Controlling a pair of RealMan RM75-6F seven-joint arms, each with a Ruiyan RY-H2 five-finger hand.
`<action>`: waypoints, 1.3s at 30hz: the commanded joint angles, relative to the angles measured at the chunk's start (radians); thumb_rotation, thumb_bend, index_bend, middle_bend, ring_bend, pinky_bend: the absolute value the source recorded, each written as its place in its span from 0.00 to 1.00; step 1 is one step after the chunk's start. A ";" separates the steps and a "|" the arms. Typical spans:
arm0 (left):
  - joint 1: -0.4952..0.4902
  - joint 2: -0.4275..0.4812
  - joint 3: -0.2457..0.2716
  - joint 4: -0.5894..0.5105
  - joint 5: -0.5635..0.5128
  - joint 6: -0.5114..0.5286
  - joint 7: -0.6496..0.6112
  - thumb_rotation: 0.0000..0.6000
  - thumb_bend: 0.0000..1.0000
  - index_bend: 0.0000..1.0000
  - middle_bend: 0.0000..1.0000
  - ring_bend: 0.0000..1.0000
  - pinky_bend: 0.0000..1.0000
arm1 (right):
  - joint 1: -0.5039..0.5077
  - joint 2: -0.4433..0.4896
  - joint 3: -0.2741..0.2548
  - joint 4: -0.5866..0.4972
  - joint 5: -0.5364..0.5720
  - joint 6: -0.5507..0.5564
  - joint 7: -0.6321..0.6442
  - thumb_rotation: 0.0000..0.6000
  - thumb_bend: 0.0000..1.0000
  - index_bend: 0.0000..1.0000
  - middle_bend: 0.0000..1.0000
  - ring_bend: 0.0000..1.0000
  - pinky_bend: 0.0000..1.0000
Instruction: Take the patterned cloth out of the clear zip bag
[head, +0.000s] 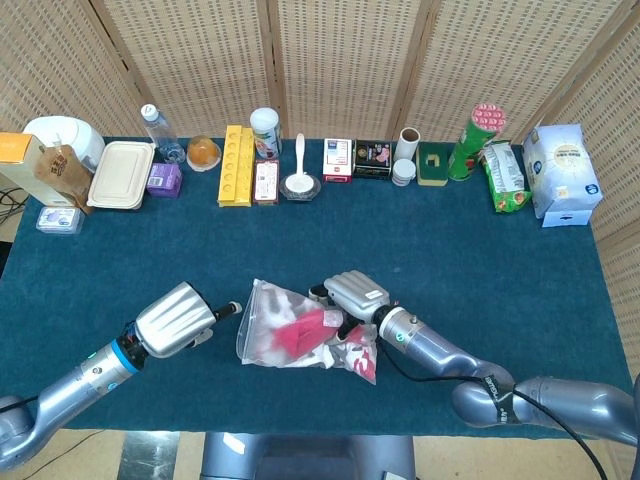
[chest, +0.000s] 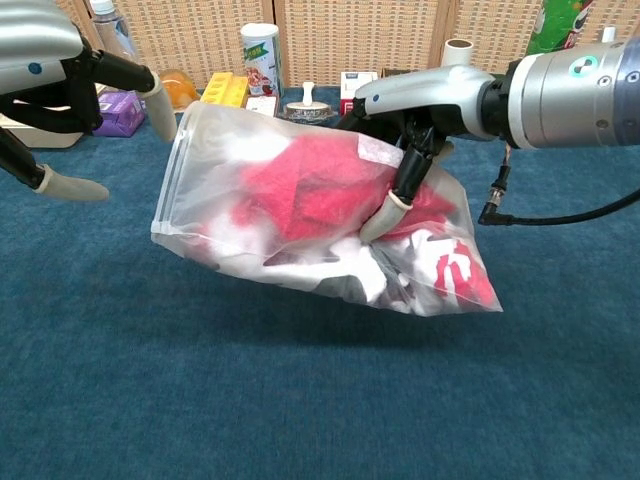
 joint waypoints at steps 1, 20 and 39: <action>-0.014 -0.020 -0.001 0.002 -0.005 -0.003 -0.011 1.00 0.18 0.37 1.00 1.00 0.98 | -0.003 0.003 0.000 0.000 -0.010 -0.001 0.014 1.00 0.17 0.81 0.90 1.00 1.00; -0.071 -0.189 -0.013 0.122 0.031 0.098 -0.070 1.00 0.18 0.37 1.00 1.00 0.98 | -0.020 0.031 0.003 -0.008 -0.052 -0.025 0.108 1.00 0.17 0.81 0.90 1.00 1.00; -0.075 -0.239 0.003 0.216 -0.008 0.177 -0.163 1.00 0.18 0.37 1.00 1.00 0.98 | -0.071 0.070 0.066 0.002 -0.215 -0.116 0.454 1.00 0.17 0.81 0.90 1.00 1.00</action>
